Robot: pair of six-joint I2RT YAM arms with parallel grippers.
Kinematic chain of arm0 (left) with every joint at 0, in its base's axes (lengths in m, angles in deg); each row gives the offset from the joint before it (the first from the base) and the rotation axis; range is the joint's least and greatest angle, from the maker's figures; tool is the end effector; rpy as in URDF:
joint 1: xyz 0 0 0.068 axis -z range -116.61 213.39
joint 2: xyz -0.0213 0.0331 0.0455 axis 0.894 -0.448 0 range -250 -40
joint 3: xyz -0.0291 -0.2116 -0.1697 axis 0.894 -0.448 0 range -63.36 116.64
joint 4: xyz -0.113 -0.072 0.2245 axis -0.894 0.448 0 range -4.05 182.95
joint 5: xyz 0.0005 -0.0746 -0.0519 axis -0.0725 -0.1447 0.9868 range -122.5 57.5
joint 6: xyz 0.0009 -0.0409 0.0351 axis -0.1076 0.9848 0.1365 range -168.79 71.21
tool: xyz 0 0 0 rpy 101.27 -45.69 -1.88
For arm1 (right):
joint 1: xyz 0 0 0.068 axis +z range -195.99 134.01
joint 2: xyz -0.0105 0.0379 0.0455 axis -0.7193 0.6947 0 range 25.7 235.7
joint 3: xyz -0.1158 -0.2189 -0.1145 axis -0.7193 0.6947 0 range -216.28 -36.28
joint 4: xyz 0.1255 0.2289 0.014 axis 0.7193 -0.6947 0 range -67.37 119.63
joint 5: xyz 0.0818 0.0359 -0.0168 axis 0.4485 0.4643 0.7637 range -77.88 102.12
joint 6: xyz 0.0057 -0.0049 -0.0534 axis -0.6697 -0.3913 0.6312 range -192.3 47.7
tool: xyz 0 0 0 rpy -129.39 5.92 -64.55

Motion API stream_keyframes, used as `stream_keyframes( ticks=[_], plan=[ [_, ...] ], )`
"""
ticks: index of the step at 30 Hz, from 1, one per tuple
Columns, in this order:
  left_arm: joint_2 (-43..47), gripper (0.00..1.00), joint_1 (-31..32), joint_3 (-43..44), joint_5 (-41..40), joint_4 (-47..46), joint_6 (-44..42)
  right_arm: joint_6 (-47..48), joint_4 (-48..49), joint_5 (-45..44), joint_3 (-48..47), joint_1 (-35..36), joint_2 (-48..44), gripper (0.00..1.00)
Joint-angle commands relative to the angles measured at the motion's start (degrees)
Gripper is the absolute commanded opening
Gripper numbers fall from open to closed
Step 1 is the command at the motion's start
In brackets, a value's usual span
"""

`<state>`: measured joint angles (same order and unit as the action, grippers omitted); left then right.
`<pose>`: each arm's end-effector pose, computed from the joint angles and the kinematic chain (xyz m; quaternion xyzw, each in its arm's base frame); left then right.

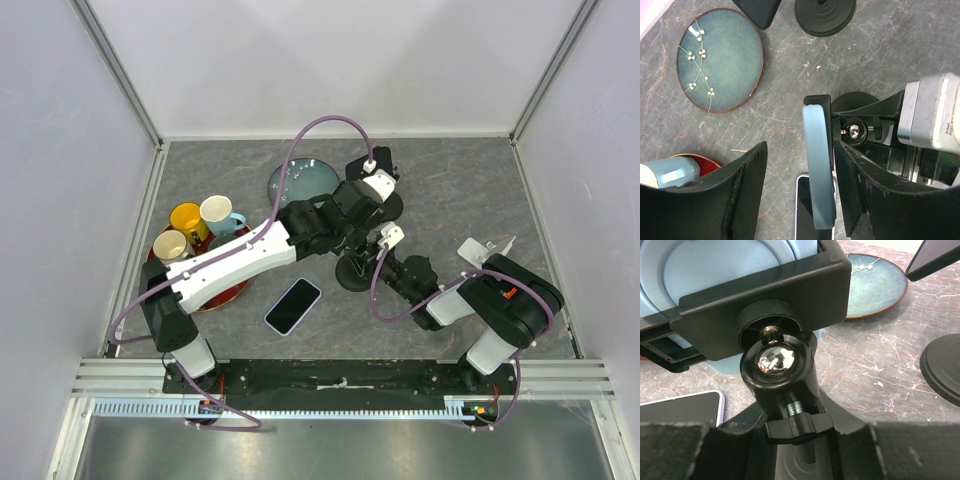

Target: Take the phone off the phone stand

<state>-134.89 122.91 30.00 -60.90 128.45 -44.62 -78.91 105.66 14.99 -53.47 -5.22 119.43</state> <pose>0.1995 -0.3058 0.3568 0.3297 0.8348 -0.0080 0.4407 0.1973 0.1724 0.1517 -0.2254 0.6735 0.2991 0.6372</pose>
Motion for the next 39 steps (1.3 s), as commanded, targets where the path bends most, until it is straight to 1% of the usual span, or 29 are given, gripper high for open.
stream_keyframes(
  ticks=[1,6,9,10,11,13,16,18,21,22,25,33,39],
  plan=[
    [-2.66,0.63,-0.38,4.1,2.12,3.81,3.04,-0.86,-2.82,0.29,1.28,0.45,1.54,0.0],
    [-5.3,0.63,-1.17,6.74,2.47,6.54,4.27,-0.86,-2.82,0.29,1.37,0.45,1.63,0.0],
    [-5.13,0.55,-1.52,6.83,2.74,6.72,4.71,-0.95,-2.82,0.29,1.37,0.45,1.54,0.0],
    [-4.87,0.47,-1.69,6.83,2.91,6.63,4.8,-0.95,-2.82,0.29,1.37,0.45,1.63,0.0],
    [-4.69,0.43,-1.96,6.83,3.0,6.63,4.8,-0.86,-2.82,0.29,1.37,0.45,1.63,0.0],
    [-3.99,0.4,-2.22,6.83,3.35,6.63,5.06,-0.95,-2.82,0.38,1.37,0.45,1.8,0.0],
    [-2.93,0.4,-2.84,6.83,5.02,6.37,5.76,-1.04,-2.82,0.55,1.28,0.45,2.07,0.0],
    [-2.58,0.36,-3.45,6.57,6.51,6.19,6.12,-1.03,-2.73,0.55,1.37,0.36,2.33,0.0],
    [-2.32,0.23,-3.98,6.31,6.69,6.19,6.38,-1.03,-2.73,0.47,1.46,0.45,2.24,0.0],
    [-2.14,0.15,-4.07,6.22,6.69,6.19,6.38,-1.03,-2.82,0.29,1.46,0.45,2.24,0.0],
    [-1.18,0.02,-4.59,5.96,6.61,6.19,6.47,-1.3,-3.25,-0.06,2.07,0.45,2.16,0.0],
    [3.74,0.02,-8.46,4.29,7.4,5.66,7.78,-2.97,-2.82,-0.33,3.13,0.45,3.21,0.0],
    [7.61,0.02,-11.71,0.51,7.83,4.26,8.84,-3.41,-3.25,-1.2,3.13,0.53,3.91,0.0]
  ],
)
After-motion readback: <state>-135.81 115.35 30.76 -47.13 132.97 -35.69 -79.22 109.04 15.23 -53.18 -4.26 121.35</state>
